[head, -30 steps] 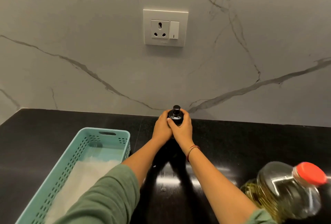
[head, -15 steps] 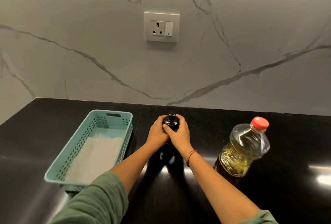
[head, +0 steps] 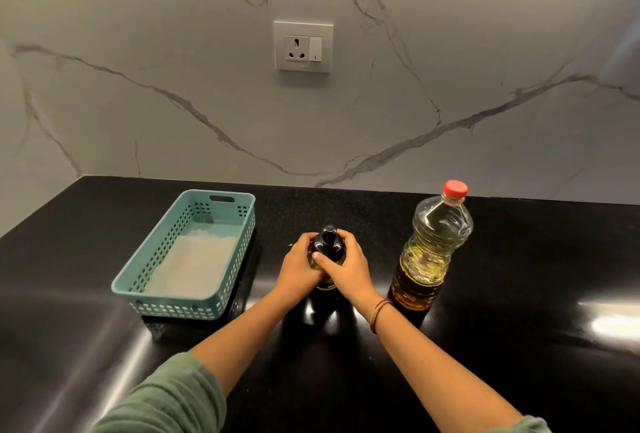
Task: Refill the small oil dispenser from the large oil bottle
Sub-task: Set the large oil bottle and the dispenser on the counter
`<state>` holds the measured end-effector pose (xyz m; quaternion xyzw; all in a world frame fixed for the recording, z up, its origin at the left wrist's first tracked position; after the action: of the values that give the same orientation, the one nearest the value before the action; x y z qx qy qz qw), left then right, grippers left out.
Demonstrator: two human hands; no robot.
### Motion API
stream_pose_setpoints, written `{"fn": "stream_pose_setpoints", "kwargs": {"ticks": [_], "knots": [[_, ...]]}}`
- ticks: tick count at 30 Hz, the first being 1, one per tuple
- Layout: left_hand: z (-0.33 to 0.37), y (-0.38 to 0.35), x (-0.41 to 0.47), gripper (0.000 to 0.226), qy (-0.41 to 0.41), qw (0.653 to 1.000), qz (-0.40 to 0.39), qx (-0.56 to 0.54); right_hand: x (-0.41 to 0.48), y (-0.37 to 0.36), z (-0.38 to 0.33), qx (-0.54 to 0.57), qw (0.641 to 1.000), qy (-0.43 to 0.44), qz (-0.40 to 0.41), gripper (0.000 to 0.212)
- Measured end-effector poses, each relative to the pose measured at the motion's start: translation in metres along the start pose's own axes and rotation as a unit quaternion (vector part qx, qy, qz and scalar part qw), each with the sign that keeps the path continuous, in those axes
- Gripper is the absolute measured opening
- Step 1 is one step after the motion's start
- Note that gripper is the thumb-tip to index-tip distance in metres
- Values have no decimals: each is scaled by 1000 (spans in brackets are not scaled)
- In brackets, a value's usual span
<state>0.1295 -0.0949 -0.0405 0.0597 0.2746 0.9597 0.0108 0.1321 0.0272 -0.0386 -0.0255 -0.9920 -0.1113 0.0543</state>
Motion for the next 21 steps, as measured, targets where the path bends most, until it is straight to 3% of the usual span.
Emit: {"fn": "stream_pose_setpoints", "kwargs": {"ticks": [12,16,18,21], "knots": [[3,0,-11,55,24,999,-22,21,-12,14,1,-17,997,-39,-61,61],[4,1,-14,68,14,999,-30,30,-21,15,-8,-42,995,-50,-75,76],[9,6,-16,86,-3,999,-18,42,-29,20,-30,-71,995,-16,-67,80],[34,19,-20,104,-86,994,22,63,-45,39,-88,-109,987,109,-54,65]]}}
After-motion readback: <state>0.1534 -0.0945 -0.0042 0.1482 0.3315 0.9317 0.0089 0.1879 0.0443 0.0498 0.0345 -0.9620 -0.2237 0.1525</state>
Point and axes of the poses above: each hand's wrist, its own x-axis towards the middle knuckle, its own y-axis out of the back of the hand, z = x × y, the point moved 5 cm from there along x, towards the middle knuckle, and after that the axes turned 7 degrees about x, right-handed, at the moved point
